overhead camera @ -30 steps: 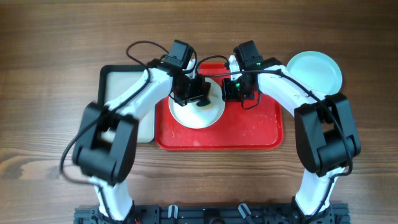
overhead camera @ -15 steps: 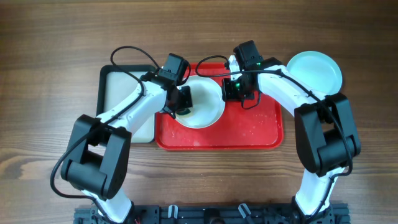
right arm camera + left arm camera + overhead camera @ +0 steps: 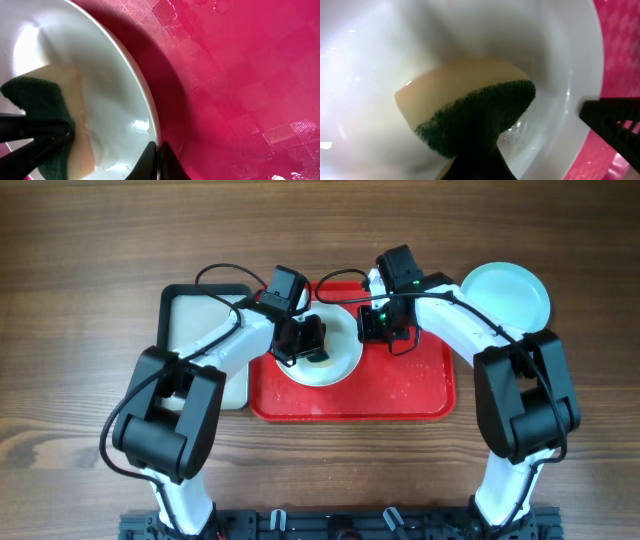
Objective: Clean dirty plates on tray and stack at the side
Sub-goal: 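Scrub the gripped white plate with the sponge in the left gripper, then return the sponge to the tray and lift the plate with the right gripper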
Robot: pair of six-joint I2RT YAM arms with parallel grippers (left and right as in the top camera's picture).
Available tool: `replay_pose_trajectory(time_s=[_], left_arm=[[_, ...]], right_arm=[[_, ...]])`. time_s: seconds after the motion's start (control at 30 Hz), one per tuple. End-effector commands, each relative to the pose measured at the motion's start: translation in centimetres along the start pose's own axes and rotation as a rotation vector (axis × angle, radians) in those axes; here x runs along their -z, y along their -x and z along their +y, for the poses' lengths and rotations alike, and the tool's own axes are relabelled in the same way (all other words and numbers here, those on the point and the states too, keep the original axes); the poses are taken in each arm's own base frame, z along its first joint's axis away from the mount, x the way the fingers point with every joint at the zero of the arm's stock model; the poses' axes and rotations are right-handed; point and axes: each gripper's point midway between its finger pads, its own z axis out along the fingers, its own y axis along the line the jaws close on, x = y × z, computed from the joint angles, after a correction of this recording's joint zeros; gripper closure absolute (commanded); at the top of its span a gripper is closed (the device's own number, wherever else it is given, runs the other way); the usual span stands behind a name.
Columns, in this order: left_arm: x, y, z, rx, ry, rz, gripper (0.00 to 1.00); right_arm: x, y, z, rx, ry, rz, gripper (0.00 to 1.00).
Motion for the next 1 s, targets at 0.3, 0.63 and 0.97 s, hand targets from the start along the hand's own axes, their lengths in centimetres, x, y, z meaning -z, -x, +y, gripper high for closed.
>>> replay_pose_trajectory(time_s=[0.3,0.63,0.97], left_arm=[[-1.9,-2.1,-4.7,-0.087,-0.155,0.057,0.96],[12.5,6.6,2.2,0.085,0.106,-0.323,0.96],[21.5,5.0,18.1,0.258,0.166,-0.289,0.96]], right_arm=[[-0.1,-0.4,0.3,-0.001,0.005,0.008,0.96],[-0.1,-0.4,0.4,0.002,0.006,0.007,0.63],[-0.1,-0.2,0.0,-0.045,-0.014,0.000,0.69]])
